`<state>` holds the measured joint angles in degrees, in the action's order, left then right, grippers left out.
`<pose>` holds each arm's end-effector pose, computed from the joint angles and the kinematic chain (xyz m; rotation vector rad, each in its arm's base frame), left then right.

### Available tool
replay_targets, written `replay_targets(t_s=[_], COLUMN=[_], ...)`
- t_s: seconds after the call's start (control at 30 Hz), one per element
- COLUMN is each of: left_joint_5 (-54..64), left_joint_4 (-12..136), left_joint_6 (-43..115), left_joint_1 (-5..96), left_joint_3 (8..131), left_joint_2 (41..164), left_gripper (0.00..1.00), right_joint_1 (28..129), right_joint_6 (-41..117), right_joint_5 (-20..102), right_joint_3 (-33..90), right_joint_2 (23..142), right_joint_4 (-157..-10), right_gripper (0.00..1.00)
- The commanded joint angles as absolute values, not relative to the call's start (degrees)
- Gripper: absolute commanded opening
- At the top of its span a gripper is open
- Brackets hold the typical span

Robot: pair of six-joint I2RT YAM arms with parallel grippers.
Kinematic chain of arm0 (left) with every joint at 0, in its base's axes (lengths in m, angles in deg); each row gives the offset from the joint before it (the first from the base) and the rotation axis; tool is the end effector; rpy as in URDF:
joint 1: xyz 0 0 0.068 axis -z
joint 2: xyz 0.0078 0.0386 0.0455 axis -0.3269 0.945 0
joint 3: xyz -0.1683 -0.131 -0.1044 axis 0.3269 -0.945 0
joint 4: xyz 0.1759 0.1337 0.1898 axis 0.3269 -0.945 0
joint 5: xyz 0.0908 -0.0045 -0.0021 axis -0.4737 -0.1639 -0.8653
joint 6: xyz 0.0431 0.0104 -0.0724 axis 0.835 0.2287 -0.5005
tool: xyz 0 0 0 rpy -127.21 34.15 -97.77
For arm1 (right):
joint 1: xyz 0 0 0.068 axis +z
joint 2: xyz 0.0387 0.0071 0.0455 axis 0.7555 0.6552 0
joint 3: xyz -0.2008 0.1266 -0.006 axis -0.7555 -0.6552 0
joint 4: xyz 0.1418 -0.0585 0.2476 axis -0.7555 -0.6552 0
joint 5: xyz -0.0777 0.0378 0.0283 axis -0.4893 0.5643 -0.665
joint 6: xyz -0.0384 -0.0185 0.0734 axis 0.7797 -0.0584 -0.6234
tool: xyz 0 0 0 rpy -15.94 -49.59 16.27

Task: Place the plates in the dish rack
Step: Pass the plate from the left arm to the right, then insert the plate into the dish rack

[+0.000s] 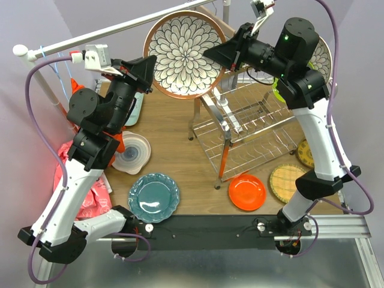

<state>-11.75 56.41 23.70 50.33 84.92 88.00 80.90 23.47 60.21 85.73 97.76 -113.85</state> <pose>0.2317 -0.1276 0.5481 -0.0588 1.2021 -0.7629 0.2969 0.2238 0.5673 -0.5394 1.4845 1.0828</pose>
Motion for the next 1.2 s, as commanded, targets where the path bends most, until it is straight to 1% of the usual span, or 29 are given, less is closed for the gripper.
replay_targets(t_s=[0.0,0.07,0.1,0.2,0.37,0.4,0.67,0.8,0.97,1.17], left_joint_5=[-12.0,-11.9,-11.7,-11.7,-11.8,-12.0,-18.5,-21.1,-22.8,-25.2], left_joint_4=[65.8,65.9,66.1,66.5,67.0,67.0,65.3,62.7,60.1,57.9], left_joint_6=[19.6,19.2,18.9,18.8,19.1,19.4,23.3,24.7,25.5,24.3], left_joint_1=[50.7,50.7,50.7,50.7,50.7,50.7,50.7,50.6,50.6,50.6], left_joint_3=[84.4,83.9,83.7,83.0,82.2,81.9,78.0,77.2,74.2,67.9], left_joint_2=[86.8,86.8,86.7,86.4,85.3,85.0,79.1,78.2,77.0,75.3], left_gripper=[0.28,0.40,0.48,0.57,0.65,0.68,0.69,0.69,0.70,0.69], right_joint_1=[79.1,78.6,78.3,77.1,75.4,74.9,70.8,66.4,61.6,59.9], right_joint_6=[23.2,23.4,23.5,24.0,24.8,25.3,28.8,29.4,31.5,39.9], right_joint_5=[61.9,61.5,61.1,60.4,59.8,59.6,58.1,57.6,56.6,47.7], right_joint_3=[90.8,91.9,92.1,92.7,92.9,92.8,92.4,91.5,86.8,79.6], right_joint_2=[98.7,98.7,98.6,98.4,97.4,97.3,93.1,90.6,86.2,78.2], right_joint_4=[-112.8,-112.7,-112.7,-112.7,-112.8,-112.8,-112.8,-112.8,-113.0,-113.7], right_gripper=[0.01,0.01,0.01,0.01,0.01,0.01,0.01,0.01,0.00,0.01])
